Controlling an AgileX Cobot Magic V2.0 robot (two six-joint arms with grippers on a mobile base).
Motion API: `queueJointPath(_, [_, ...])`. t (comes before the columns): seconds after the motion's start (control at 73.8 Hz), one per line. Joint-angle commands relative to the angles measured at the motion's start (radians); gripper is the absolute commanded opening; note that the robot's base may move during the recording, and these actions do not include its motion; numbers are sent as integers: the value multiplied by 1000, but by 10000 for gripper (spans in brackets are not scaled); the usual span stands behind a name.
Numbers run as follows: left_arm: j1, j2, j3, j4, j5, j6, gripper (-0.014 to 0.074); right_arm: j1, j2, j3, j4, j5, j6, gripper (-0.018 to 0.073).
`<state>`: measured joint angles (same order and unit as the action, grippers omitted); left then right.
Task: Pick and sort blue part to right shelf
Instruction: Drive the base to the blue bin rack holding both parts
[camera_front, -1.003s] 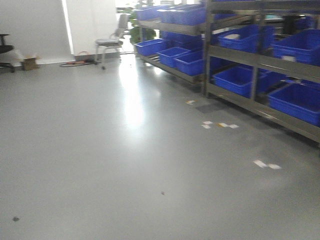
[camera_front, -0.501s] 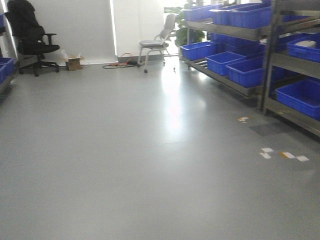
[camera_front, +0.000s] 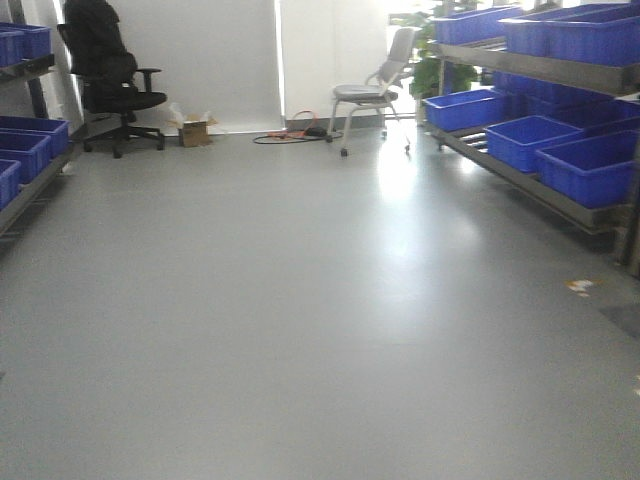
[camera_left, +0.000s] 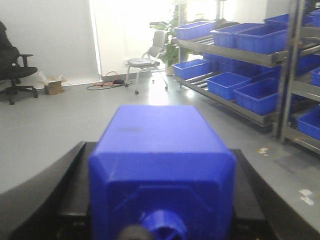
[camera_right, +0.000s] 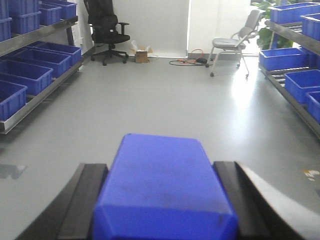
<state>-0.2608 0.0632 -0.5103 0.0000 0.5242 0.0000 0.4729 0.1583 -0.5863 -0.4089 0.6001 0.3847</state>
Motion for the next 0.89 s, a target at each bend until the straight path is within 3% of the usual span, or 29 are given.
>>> queueJointPath(0.0, [-7,14,-26,0,-91,-6,303,0,15,-31,-28,-90,-2,281])
queueJointPath(0.881, [-7,14,-26,0,-91,-6,303,0,15,-30,-28,-90,-2,281])
